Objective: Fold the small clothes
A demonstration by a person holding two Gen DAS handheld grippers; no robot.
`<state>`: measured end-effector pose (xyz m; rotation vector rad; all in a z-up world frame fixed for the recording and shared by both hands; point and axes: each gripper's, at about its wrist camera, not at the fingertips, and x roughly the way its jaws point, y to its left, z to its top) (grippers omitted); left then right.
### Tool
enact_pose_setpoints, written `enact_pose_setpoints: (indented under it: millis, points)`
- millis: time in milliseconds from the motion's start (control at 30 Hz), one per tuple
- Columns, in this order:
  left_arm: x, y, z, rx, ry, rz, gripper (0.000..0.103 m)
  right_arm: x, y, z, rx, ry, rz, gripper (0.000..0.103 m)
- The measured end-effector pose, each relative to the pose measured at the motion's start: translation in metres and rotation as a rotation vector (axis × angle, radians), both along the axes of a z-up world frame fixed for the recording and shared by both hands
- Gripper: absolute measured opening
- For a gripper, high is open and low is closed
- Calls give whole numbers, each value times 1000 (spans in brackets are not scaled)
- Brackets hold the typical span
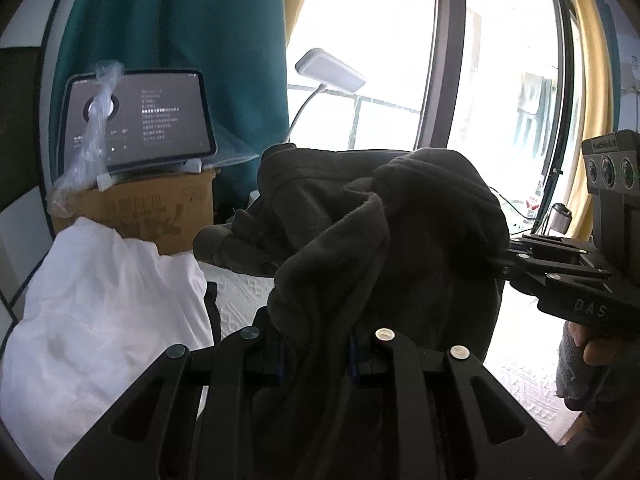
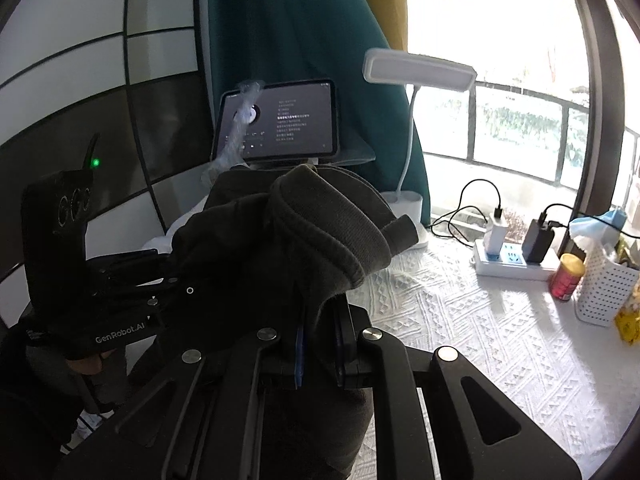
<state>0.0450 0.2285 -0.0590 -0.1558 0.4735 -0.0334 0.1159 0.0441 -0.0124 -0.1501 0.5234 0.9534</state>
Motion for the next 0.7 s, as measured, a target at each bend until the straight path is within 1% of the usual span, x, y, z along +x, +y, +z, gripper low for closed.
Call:
enact_pose_setpoints:
  millis: [533, 700]
  points:
    - [35, -4, -19, 14, 82, -3, 20, 44, 1, -39, -21, 92, -30, 12]
    - [54, -1, -27, 47, 130, 11, 20, 61, 11, -49, -34, 106, -12, 12]
